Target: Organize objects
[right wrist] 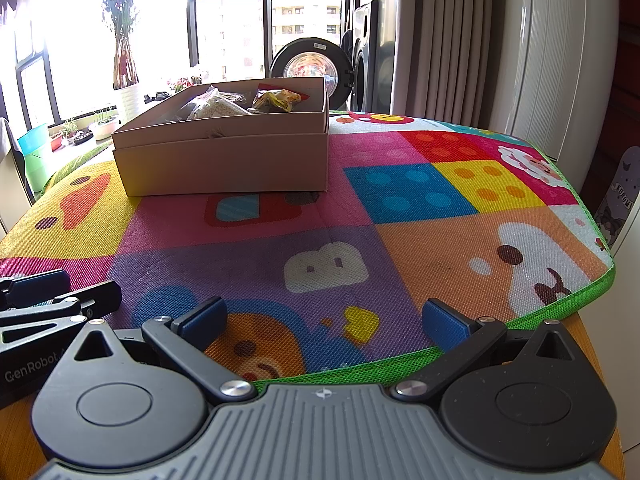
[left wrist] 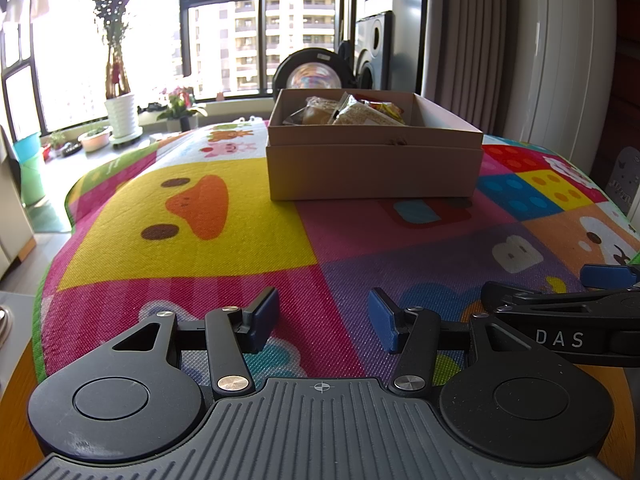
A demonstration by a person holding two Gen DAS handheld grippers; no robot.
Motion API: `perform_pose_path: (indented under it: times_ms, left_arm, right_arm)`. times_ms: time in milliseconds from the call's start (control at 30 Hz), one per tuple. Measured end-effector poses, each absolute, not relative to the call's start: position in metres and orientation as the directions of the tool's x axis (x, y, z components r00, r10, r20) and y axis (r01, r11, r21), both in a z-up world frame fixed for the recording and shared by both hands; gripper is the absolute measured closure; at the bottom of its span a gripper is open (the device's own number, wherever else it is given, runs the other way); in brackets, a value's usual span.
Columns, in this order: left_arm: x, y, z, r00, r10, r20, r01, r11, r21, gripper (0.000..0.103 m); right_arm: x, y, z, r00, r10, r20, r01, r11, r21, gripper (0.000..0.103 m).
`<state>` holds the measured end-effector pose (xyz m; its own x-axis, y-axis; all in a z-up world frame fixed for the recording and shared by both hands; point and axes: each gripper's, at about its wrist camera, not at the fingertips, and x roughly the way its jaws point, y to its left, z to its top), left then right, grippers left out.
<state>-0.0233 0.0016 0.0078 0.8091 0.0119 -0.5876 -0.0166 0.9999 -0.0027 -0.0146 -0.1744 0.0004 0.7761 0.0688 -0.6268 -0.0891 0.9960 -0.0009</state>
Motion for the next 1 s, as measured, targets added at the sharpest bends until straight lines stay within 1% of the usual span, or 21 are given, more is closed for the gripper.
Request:
perform_pose_path:
  times_ms: [200, 333, 1000]
  left_arm:
    - [-0.0231, -0.0007, 0.0073, 0.809, 0.022, -0.587, -0.019, 1.000, 0.011, 0.046]
    - [-0.0231, 0.0018, 0.0072, 0.809, 0.016, -0.588, -0.033, 0.999, -0.019, 0.046]
    - [-0.0229, 0.0014, 0.0075, 0.809, 0.014, -0.587, -0.033, 0.999, -0.022, 0.047]
  right_arm:
    - [-0.0147, -0.1744, 0.0004, 0.776, 0.069, -0.627, -0.089, 0.996, -0.001, 0.000]
    - [-0.0146, -0.1743, 0.0004, 0.776, 0.069, -0.627, -0.089, 0.996, -0.001, 0.000]
    - [-0.0145, -0.1739, 0.0001, 0.776, 0.070, -0.627, -0.089, 0.996, 0.000, 0.000]
